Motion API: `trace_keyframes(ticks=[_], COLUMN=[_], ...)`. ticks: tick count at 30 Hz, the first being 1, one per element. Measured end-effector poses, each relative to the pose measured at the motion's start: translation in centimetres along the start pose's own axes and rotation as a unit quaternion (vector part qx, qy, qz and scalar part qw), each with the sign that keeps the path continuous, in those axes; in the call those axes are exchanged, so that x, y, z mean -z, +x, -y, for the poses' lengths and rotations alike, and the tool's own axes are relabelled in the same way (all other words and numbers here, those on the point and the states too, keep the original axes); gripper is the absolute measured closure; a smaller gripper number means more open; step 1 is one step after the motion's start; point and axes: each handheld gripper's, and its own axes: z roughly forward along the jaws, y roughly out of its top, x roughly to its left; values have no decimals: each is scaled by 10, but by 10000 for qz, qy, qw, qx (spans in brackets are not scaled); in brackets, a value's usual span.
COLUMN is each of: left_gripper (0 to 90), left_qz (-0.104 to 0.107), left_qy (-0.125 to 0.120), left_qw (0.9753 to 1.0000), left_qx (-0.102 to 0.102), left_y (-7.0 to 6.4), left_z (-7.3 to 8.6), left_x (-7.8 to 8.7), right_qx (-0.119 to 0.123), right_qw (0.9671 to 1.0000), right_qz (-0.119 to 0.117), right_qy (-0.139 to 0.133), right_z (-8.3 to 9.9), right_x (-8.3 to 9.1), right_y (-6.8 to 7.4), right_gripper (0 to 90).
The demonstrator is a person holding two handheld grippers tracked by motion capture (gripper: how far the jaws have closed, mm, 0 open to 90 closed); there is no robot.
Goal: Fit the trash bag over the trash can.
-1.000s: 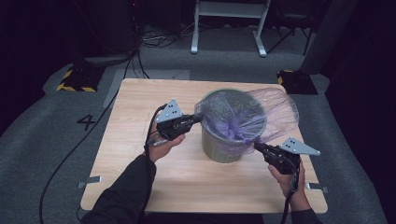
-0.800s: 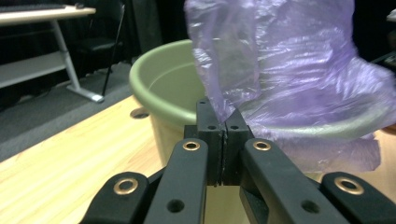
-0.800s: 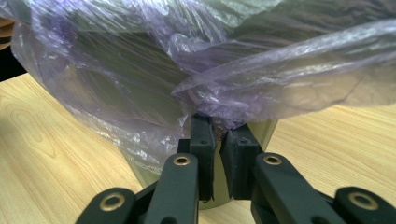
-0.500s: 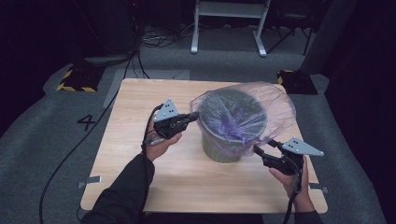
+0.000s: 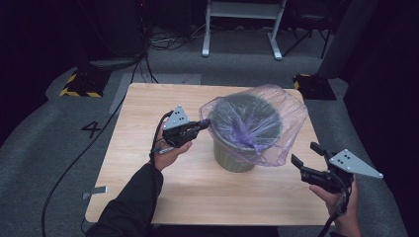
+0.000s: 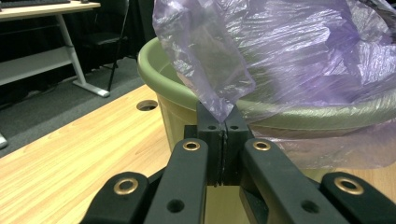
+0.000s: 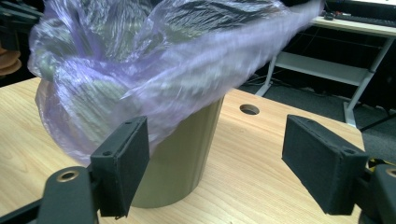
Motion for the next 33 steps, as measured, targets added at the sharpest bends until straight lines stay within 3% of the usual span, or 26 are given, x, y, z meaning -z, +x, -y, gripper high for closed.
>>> trace_keyframes(ticks=[4, 8, 12, 14, 18, 22, 26, 29, 31, 33], left_gripper=[886, 877, 872, 867, 865, 863, 862, 859, 858, 858], left_qz=[-22, -48, -71, -76, -83, -95, -134, -163, -176, -218], left_qy=[2, 29, 79, 89, 82, 108, 135, 189, 237, 258], left_qw=[10000, 10000, 9999, 9999, 9999, 9999, 9998, 9997, 9995, 9994], left_qx=[24, -18, -76, -55, 0, -8, -17, -49, -53, -24], left_y=[-1, -1, 0, 0, 2, 3, 5, 6, 7, 9], left_z=[2, 2, 3, 4, 6, 6, 7, 7, 8, 9], left_x=[0, 0, 0, -1, -3, -3, -5, -7, -8, -11], right_qx=[-36, -77, 50, 20, -102, -266, -381, -461, -524, -494], right_qw=[10000, 9999, 9991, 9985, 9988, 9996, 9992, 9984, 9974, 9966], right_qz=[-43, 15, 360, 413, 300, -42, -61, 70, 96, 127], right_qy=[59, -111, -234, -364, -383, -130, 129, 332, 478, 646], right_z=[2, -8, -28, -38, -53, -62, -64, -62, -60, -57], right_x=[9, 17, 20, 20, 10, -13, -37, -54, -65, -76], right_y=[-5, -6, -5, -5, -7, -9, -15, -23, -30, -35], right_gripper=[233, 235, 252, 252, 239, 219, 218, 314, 484, 592])
